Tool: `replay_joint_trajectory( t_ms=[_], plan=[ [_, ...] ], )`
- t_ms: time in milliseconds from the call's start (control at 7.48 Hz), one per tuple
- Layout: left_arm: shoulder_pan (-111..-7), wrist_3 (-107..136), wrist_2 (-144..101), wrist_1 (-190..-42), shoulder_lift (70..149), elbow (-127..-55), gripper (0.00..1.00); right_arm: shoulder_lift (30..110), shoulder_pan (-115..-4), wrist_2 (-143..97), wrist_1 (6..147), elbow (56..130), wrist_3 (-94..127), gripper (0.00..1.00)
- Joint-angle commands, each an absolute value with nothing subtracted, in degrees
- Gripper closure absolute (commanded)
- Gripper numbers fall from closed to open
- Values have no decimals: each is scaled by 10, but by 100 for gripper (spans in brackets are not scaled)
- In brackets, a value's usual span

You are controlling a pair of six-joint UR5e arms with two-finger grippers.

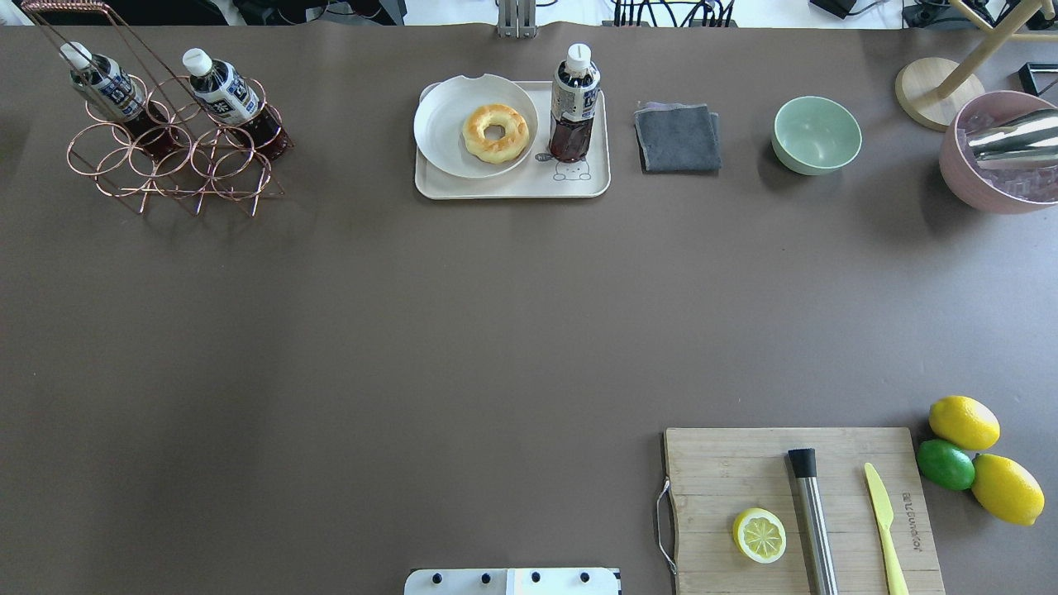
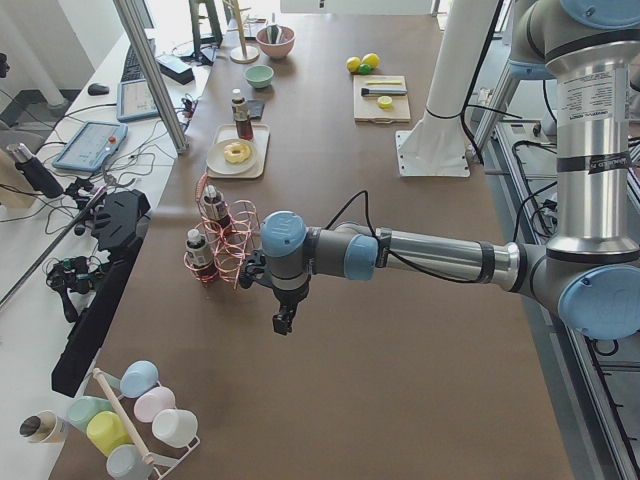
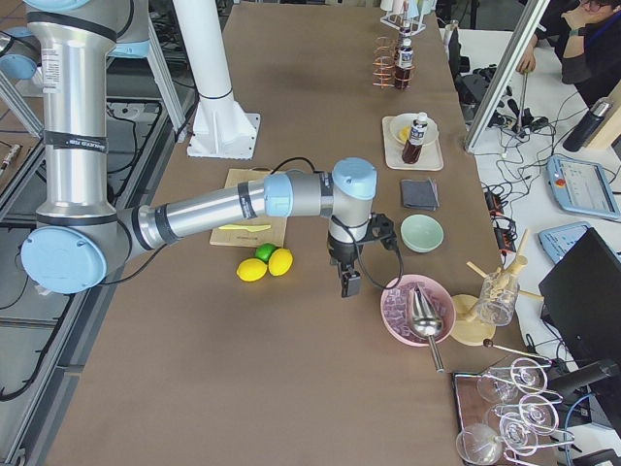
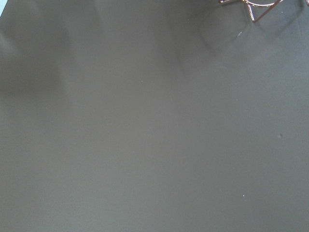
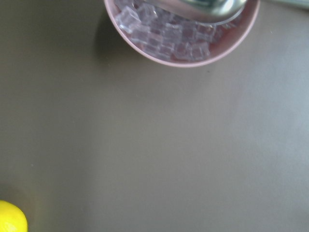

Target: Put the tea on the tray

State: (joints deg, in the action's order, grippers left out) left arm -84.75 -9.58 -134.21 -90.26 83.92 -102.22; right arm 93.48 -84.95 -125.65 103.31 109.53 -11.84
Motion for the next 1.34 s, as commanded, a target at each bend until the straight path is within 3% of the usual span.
replay_joint_trajectory(
  t_ms=[0,1203],
  plan=[
    [-852,-96,-1342,-902,838,-1021,0,1010,-918,-1255,1032,1064,-173,0],
    [-852,-98,-1340,-903,839,-1011,0,1006,-922,-1300,1032,1057,-169,0]
  ],
)
